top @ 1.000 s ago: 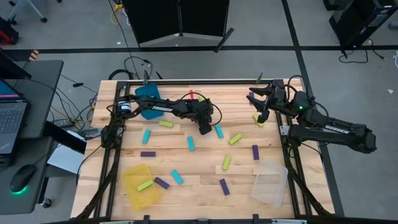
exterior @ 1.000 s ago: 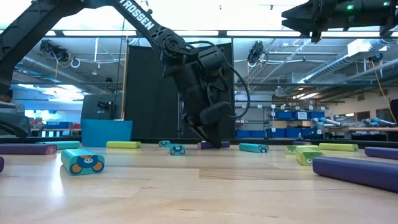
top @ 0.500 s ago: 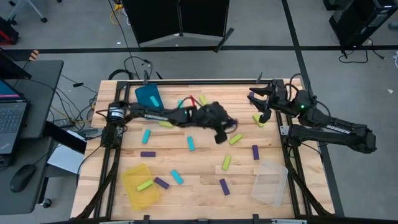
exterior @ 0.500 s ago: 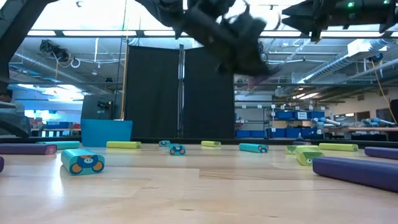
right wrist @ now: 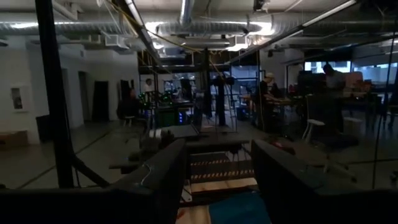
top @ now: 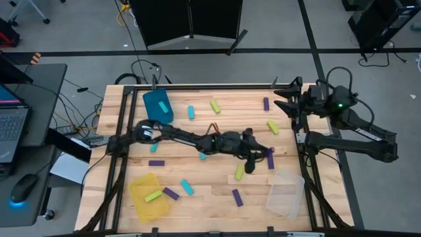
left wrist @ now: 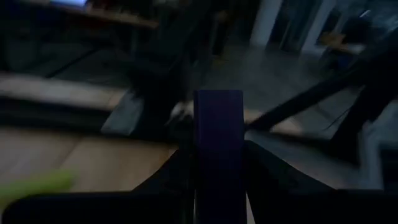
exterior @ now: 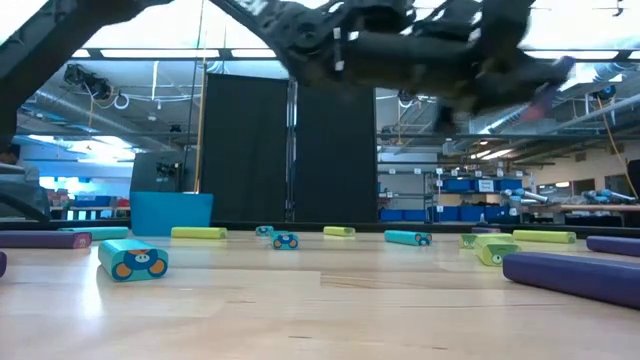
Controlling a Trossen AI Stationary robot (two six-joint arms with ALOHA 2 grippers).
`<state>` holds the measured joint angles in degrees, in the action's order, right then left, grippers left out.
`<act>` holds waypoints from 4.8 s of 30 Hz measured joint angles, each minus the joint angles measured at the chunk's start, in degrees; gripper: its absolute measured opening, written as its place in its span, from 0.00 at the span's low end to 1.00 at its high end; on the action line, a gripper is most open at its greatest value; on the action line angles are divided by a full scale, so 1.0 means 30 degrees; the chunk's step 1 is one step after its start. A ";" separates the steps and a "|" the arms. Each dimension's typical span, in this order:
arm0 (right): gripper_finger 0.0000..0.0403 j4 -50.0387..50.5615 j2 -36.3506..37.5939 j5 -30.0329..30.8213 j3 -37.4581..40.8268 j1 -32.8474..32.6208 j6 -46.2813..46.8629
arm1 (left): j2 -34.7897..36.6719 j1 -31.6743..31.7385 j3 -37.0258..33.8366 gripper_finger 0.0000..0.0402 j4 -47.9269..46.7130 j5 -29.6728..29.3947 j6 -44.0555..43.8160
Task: Sort blocks
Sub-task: Put the purple block into the transparent bin
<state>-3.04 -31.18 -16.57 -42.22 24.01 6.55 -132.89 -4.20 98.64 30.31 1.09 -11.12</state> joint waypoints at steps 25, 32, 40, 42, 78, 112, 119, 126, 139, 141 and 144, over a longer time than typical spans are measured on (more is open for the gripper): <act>0.48 0.0176 -0.0015 -0.0017 -0.0246 0.0000 -0.0017 | -0.8195 -0.2032 1.1665 0.27 -0.0954 0.1621 -0.0293; 0.48 0.0019 -0.0007 0.0062 -0.0238 0.0000 -0.0075 | -0.9334 -0.2286 1.1733 0.27 0.2947 0.1685 -0.0350; 0.48 -0.0275 -0.0015 0.0094 -0.0231 0.0000 -0.0090 | -1.0051 -0.2391 1.2066 0.27 0.4439 0.1367 0.0230; 0.48 -0.0429 -0.0015 0.0114 -0.0231 0.0000 -0.0090 | -1.0078 -0.2455 1.2119 0.27 0.4522 0.1271 0.0799; 0.48 -0.0966 -0.0012 0.0216 -0.0231 0.0015 -0.0090 | -1.0130 -0.2719 1.2119 0.46 0.3217 0.1601 0.3456; 0.48 0.2007 -0.2749 0.1717 -0.0216 0.0036 -0.1248 | -0.2634 -0.3149 1.1966 0.12 -1.7491 -0.6257 0.5464; 0.48 0.3054 -0.2769 0.1764 -0.0216 0.0050 -0.1248 | 0.0644 -0.3819 0.5691 0.02 -1.5467 -0.8248 0.4630; 0.48 0.4936 -0.3082 0.6003 -0.0216 0.0248 -0.1161 | 0.7146 -0.3892 -0.6708 0.04 -0.5347 -0.8752 0.2664; 0.47 0.7192 -0.8851 0.8526 -0.0224 0.5206 0.2339 | 1.3981 -0.4025 -2.0104 0.06 0.7042 -0.9801 -0.0224; 0.45 0.7405 -0.9848 0.8080 -0.0224 0.6140 0.2637 | 1.4831 -0.4242 -2.1576 0.06 0.8403 -1.0293 -0.0296; 0.44 0.7876 -1.1222 0.6871 -0.0231 0.7512 0.3107 | 1.5962 -0.4724 -2.3512 0.06 1.0071 -1.1588 -0.0176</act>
<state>20.59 -64.84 4.04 -42.92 46.54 15.87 -85.01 -18.38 28.11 60.53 -33.68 -11.65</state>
